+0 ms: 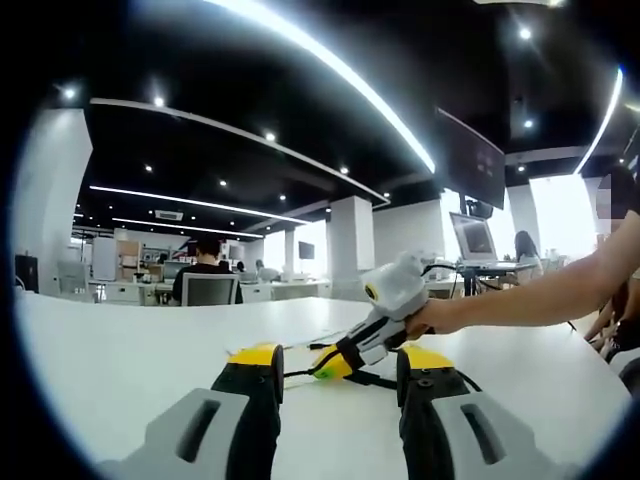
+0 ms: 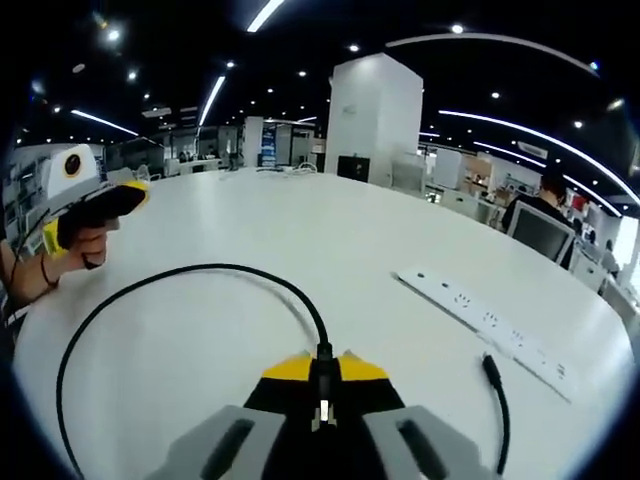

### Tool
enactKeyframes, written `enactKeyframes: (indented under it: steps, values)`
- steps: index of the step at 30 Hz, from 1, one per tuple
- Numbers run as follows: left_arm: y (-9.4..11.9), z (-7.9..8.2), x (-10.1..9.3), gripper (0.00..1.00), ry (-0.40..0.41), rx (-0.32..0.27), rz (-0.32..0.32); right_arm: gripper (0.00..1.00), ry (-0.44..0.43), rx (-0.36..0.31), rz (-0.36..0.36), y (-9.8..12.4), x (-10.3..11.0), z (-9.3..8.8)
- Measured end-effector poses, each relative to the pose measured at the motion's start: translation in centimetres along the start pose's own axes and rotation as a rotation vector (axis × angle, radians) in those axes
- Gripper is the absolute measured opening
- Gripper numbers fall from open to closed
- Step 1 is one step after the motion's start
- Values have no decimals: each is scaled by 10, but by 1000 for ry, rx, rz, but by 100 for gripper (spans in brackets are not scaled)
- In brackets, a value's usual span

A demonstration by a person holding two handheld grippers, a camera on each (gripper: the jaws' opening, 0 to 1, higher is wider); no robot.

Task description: Find the charging cable on the desk, coil it up and secure with Velcro.

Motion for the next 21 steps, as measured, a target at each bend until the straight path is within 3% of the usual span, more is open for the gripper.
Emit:
enactKeyframes:
  steps: [21]
  values:
    - [0, -1, -4, 45, -18, 11, -2, 8, -30, -4, -65, 42, 6, -13]
Point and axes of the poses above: the point that each gripper's makers call its tool centre point, and the gripper's own axes: y roughly backward along the fingers, x roughly to its left, z roughly out of its top, the point moved 3 cm from there along y, roughly backward along the fingers, and after that the axes turned 2 degrees about y, right-handed, at the moved point
